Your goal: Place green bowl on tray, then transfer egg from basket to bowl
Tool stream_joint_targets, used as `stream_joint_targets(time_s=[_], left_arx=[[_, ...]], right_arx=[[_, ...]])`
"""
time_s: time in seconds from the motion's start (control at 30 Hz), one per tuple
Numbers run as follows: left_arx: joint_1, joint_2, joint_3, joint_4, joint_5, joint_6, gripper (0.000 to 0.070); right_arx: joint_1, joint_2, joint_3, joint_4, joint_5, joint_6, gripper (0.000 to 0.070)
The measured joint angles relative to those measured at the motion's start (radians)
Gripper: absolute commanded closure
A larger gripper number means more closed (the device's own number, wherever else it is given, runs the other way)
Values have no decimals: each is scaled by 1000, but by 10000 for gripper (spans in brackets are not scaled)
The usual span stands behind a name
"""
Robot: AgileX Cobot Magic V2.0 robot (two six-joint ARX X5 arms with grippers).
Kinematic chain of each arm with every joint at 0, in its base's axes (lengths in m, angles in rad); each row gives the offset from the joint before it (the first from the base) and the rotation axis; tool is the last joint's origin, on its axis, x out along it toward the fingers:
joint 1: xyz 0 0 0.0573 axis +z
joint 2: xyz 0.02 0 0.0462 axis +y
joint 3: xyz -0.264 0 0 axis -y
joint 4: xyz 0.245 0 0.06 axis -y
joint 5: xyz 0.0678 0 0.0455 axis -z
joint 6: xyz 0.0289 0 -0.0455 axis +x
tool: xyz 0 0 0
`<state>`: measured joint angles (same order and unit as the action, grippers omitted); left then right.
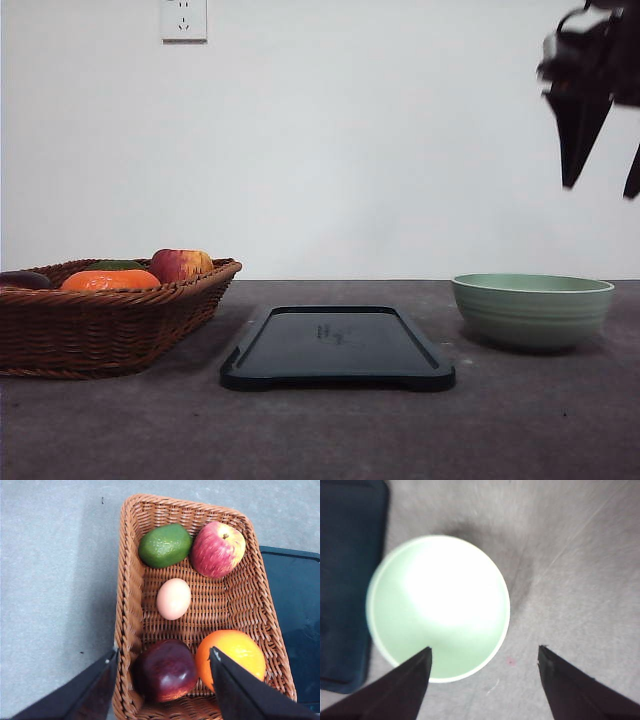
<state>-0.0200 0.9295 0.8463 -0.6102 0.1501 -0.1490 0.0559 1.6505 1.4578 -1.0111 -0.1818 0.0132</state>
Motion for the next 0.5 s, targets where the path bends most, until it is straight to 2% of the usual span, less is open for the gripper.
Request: stream_joint_targets(time_s=[0.3,0.4,0.5], left_arx=[[0,0,0,0,3,-1,339],[0,0,0,0,3,0,339],[0,0,0,0,3,-1,339]], right_arx=[[-6,140,1,48,2,-17,291],[-12,167,2,72,2,-17,332],[-20,194,2,84,2,-17,344]])
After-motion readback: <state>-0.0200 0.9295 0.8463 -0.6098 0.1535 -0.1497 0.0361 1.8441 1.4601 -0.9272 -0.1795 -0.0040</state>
